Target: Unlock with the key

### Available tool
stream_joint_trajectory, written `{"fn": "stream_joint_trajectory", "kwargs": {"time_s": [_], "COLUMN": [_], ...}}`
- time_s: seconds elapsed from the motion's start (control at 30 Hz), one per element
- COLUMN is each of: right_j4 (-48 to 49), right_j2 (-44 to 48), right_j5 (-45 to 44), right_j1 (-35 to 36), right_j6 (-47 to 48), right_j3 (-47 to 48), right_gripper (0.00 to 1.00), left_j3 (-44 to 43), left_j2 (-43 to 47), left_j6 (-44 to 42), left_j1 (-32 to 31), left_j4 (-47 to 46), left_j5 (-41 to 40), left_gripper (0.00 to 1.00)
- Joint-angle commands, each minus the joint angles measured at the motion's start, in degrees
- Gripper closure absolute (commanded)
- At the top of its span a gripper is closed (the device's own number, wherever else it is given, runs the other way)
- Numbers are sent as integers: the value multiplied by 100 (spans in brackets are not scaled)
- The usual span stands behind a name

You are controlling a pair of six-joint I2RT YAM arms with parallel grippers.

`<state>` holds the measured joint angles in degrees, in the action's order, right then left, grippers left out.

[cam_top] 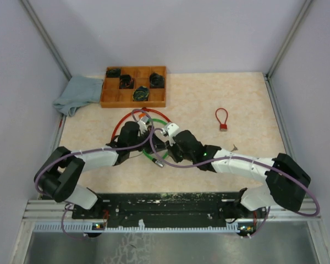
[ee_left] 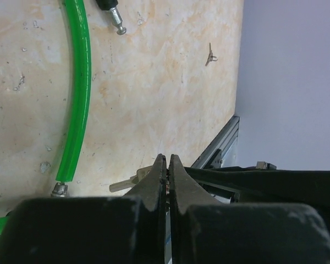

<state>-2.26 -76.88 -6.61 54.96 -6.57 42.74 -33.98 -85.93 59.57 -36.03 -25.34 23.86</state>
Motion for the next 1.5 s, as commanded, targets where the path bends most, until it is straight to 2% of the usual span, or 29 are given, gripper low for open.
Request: {"fn": "stream_joint_trajectory", "kwargs": {"time_s": [0.0,0.13,0.27,0.43,0.67,0.87,1.07,1.3,1.47], "right_j4": [295,319,812,1697,3098,4381,4745,5102,5637], "right_j2": [451,873,1576,2443,3126,3082,2893,2566,2335], "right_j5": [93,482,1437,2307,3316,3865,4216,4453,4668], "right_j1": [46,-143,-574,-1032,-1663,-2012,-2025,-2024,-2020], "right_j6": [-48,-150,-456,-805,-1501,-2130,-2287,-2488,-2729], "right_j3": [-54,-196,-667,-1268,-1919,-2297,-2292,-2333,-2359], "right_gripper": [78,67,61,55,54,57,62,70,72], "left_j3": [-241,-487,-626,-468,-191,398,1090,1221,1160], "left_j2": [294,678,1140,1512,1912,2111,2142,1976,1826], "left_j6": [-630,-1511,-2419,-2977,-3649,-3479,-2835,-2354,-2226], "left_j1": [-44,-132,-308,-407,-531,-571,-569,-572,-572], "left_j4": [35,375,593,77,-635,-2235,-3926,-4690,-4673], "left_j5": [-73,-97,-201,181,623,1273,957,852,814], "left_gripper": [100,100,100,100,100,100,100,100,100]}}
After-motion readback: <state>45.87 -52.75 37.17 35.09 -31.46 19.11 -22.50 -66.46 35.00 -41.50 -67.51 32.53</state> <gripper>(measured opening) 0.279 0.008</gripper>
